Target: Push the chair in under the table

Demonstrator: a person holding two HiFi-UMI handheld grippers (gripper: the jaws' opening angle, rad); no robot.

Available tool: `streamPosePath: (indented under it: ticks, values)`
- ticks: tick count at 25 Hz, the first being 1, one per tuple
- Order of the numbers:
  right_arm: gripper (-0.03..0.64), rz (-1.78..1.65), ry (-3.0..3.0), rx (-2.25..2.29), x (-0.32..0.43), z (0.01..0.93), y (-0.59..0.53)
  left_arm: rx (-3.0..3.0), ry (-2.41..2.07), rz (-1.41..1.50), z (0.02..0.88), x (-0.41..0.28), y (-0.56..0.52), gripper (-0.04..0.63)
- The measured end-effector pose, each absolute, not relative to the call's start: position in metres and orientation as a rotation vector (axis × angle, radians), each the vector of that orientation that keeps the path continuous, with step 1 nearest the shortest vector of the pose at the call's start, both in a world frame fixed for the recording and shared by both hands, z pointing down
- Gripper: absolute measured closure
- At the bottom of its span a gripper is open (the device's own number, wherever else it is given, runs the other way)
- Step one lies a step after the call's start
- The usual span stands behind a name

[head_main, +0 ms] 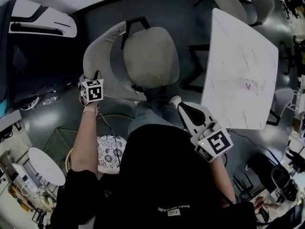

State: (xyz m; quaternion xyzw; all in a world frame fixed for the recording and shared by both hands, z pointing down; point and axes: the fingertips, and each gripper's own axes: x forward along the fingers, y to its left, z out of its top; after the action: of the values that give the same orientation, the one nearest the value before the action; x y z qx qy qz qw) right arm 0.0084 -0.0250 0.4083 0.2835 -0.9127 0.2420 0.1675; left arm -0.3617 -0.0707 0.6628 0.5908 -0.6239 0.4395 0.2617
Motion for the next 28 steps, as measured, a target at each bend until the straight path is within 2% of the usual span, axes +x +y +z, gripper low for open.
streamPosePath:
  ticks: [28]
  values:
    - [0.606, 0.684, -2.526, 1.001, 0.078, 0.407, -0.03, 1.879, -1.527, 1.234, 0.666, -0.224, -0.163, 0.422]
